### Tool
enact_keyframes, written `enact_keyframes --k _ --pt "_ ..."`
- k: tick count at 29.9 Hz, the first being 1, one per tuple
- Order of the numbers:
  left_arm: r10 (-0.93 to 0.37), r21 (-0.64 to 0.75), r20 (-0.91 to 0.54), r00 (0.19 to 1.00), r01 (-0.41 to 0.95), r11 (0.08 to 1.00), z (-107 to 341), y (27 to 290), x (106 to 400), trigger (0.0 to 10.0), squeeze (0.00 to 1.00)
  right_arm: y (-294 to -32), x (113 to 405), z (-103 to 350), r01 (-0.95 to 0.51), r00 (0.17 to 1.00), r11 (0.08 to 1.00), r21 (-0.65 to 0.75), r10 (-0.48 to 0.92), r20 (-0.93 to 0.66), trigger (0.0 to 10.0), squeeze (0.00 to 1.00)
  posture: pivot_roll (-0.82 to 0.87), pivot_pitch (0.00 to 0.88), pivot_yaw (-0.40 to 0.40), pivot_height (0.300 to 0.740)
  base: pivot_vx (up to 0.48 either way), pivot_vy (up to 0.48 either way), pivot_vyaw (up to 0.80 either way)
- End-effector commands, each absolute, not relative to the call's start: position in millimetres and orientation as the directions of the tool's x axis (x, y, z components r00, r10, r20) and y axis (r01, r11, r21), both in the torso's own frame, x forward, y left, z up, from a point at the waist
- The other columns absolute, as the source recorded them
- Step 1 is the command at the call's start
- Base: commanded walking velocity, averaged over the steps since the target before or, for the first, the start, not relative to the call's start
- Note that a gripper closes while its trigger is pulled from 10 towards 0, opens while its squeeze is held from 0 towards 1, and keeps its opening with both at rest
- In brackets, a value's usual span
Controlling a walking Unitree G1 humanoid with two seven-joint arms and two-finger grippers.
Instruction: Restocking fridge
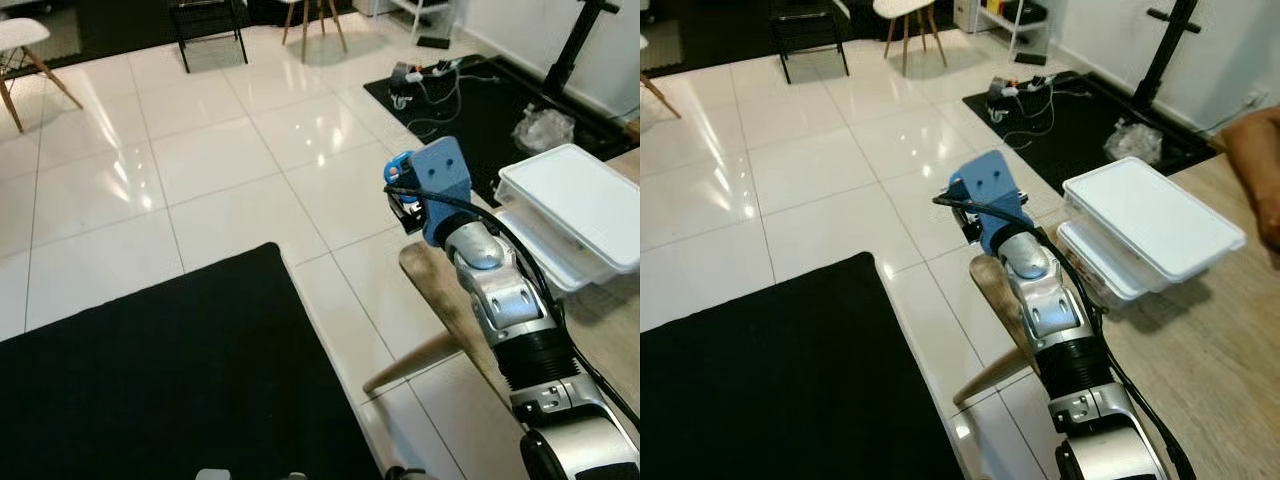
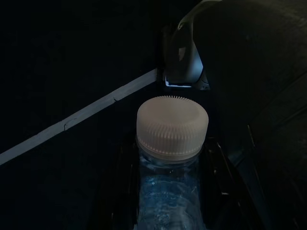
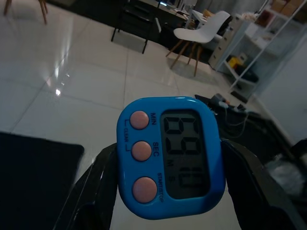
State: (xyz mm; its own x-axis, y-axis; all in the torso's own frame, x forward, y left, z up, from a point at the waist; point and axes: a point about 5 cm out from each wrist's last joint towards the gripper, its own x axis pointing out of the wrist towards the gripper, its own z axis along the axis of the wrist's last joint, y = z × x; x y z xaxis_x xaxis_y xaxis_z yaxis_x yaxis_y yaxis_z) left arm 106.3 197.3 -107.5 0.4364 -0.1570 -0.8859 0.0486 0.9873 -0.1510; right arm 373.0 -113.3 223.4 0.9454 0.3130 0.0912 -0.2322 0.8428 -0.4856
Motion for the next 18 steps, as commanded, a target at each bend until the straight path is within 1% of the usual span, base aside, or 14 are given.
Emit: enact_keyframes --k 1,3,4,5,6,9,11,15,18 --pt "-0.208 -0.202 -0.855 0.475 0.066 0.977 -105.6 182.0 116.7 10.0 0.00 -110.4 370.8 226.3 -0.229 0.939 0.805 -0.547 0.332 0.095 10.0 0.00 -0.05 0.195 -0.024 0.740 0.000 0.000 0.00" --pt "-0.210 -0.205 -0.854 0.476 0.064 0.977 -105.7 181.4 116.4 10.0 0.00 -112.7 369.4 228.5 -0.193 0.939 0.750 -0.632 0.328 0.102 10.0 0.00 -0.05 0.196 -0.024 0.740 0.000 0.000 0.00" --pt "-0.210 -0.205 -0.854 0.476 0.064 0.977 -105.7 181.4 116.4 10.0 0.00 -112.7 369.4 228.5 -0.193 0.939 0.750 -0.632 0.328 0.102 10.0 0.00 -0.05 0.196 -0.024 0.740 0.000 0.000 0.00" --pt "-0.211 -0.207 -0.854 0.476 0.063 0.976 -105.8 181.0 116.1 10.0 0.00 -115.4 369.0 228.7 -0.168 0.943 0.717 -0.677 0.318 0.103 10.0 0.00 -0.05 0.199 -0.025 0.740 0.000 0.000 0.00" --pt "-0.211 -0.207 -0.854 0.476 0.063 0.976 -105.8 181.0 116.1 10.0 0.00 -115.4 369.0 228.7 -0.168 0.943 0.717 -0.677 0.318 0.103 10.0 0.00 -0.05 0.199 -0.025 0.740 0.000 0.000 0.00" --pt "-0.217 -0.212 -0.853 0.475 0.064 0.975 -106.2 179.5 114.9 10.0 0.00 -123.2 368.6 224.4 -0.090 0.960 0.620 -0.779 0.263 0.099 10.0 0.00 -0.06 0.204 -0.025 0.740 0.000 0.000 0.00" --pt "-0.218 -0.213 -0.852 0.475 0.064 0.975 -106.3 179.1 114.7 10.0 0.00 -124.4 368.5 223.0 -0.079 0.963 0.606 -0.792 0.251 0.096 10.0 0.00 -0.06 0.204 -0.025 0.740 0.000 0.000 0.00" --pt "-0.219 -0.215 -0.854 0.473 0.063 0.975 -106.7 179.1 112.8 10.0 0.00 -136.4 365.2 205.4 -0.038 0.987 0.520 -0.853 0.153 0.049 10.0 0.00 -0.06 0.213 -0.027 0.740 0.000 0.000 0.00" --pt "-0.218 -0.215 -0.854 0.472 0.063 0.975 -106.8 179.3 112.4 10.0 0.00 -138.5 364.6 202.5 -0.037 0.989 0.503 -0.864 0.142 0.040 10.0 0.00 -0.06 0.213 -0.027 0.740 0.000 0.000 0.00"
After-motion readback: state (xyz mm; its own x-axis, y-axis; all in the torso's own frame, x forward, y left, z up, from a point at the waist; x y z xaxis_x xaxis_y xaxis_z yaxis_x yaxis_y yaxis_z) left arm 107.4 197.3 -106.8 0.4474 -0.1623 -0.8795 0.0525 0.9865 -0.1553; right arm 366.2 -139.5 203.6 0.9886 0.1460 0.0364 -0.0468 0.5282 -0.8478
